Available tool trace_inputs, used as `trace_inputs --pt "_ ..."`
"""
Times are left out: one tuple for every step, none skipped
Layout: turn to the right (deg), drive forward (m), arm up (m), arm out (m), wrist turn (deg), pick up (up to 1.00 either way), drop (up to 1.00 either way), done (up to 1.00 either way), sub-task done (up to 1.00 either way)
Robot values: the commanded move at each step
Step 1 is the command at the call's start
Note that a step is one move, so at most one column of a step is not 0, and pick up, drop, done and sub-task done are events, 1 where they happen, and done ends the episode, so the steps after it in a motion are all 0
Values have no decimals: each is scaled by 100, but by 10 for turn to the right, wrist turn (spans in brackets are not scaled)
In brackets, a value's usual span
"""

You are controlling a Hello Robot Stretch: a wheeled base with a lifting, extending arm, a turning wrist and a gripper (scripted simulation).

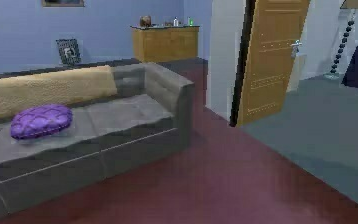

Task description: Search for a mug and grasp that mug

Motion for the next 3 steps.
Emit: trace_inputs --pt "-300 0 0 0 0 0 0 0 0" --pt "0 5 0 0 0 0 0 0 0" --pt "-450 0 0 0 0 0 0 0 0"
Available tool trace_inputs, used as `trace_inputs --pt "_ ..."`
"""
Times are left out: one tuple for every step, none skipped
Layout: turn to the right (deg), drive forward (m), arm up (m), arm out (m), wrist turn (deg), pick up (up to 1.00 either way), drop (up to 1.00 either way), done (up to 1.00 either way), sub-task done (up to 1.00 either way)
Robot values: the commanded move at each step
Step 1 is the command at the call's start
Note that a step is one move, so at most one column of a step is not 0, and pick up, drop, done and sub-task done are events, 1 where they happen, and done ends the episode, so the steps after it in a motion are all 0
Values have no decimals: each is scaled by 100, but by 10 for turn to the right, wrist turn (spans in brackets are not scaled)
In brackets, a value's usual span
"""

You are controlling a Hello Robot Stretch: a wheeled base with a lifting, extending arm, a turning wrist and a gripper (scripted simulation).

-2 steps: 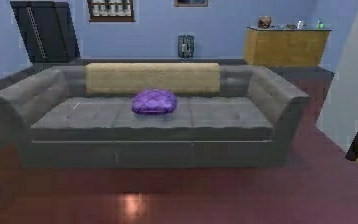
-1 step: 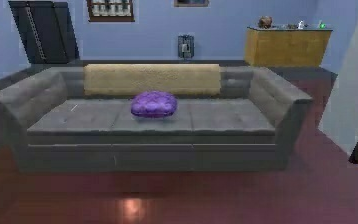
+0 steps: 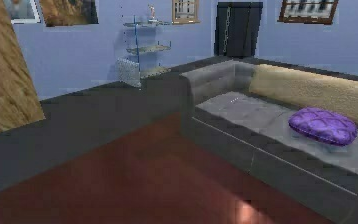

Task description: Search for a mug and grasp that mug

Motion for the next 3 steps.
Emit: trace_inputs --pt "-150 0 0 0 0 0 0 0 0" --pt "0 100 0 0 0 0 0 0 0" --pt "0 100 0 0 0 0 0 0 0"
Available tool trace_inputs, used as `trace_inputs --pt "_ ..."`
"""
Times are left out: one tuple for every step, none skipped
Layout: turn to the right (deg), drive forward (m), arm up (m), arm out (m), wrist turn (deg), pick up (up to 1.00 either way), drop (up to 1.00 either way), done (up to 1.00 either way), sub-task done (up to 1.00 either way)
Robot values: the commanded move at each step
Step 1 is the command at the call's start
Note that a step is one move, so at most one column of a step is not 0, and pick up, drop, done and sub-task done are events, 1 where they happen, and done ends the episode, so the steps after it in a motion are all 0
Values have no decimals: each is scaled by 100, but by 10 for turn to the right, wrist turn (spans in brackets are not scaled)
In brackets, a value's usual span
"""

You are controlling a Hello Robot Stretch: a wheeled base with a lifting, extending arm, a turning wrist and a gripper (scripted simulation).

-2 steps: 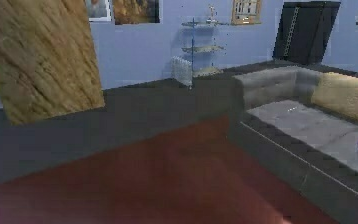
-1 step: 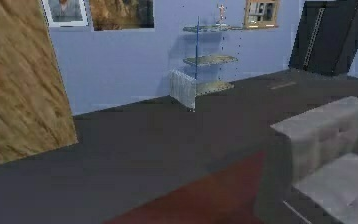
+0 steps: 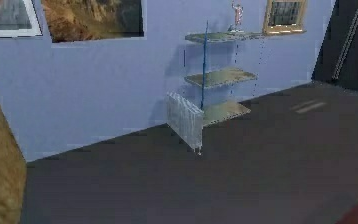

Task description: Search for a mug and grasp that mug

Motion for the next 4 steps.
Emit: trace_inputs --pt "-180 0 0 0 0 0 0 0 0" --pt "0 5 0 0 0 0 0 0 0" --pt "300 0 0 0 0 0 0 0 0" --pt "0 50 0 0 0 0 0 0 0"
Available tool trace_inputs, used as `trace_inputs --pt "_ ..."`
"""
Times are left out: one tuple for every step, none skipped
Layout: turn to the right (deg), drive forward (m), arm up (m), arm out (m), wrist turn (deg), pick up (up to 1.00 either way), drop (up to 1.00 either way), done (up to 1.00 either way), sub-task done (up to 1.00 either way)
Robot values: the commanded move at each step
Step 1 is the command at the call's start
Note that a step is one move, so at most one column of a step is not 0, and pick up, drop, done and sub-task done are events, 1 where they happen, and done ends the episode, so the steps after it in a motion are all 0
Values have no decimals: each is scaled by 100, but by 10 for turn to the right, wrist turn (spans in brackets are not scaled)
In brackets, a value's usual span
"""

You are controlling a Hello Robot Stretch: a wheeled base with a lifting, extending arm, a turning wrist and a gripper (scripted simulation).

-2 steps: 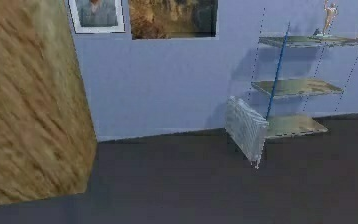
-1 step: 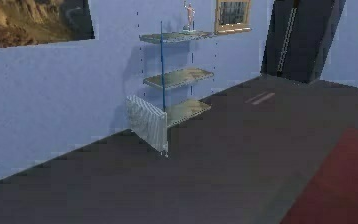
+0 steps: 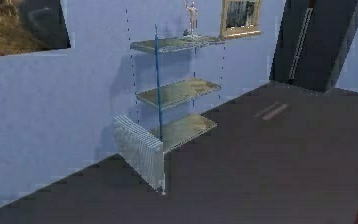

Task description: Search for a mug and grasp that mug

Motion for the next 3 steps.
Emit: trace_inputs --pt "450 0 0 0 0 0 0 0 0" --pt "0 100 0 0 0 0 0 0 0" --pt "60 0 0 0 0 0 0 0 0"
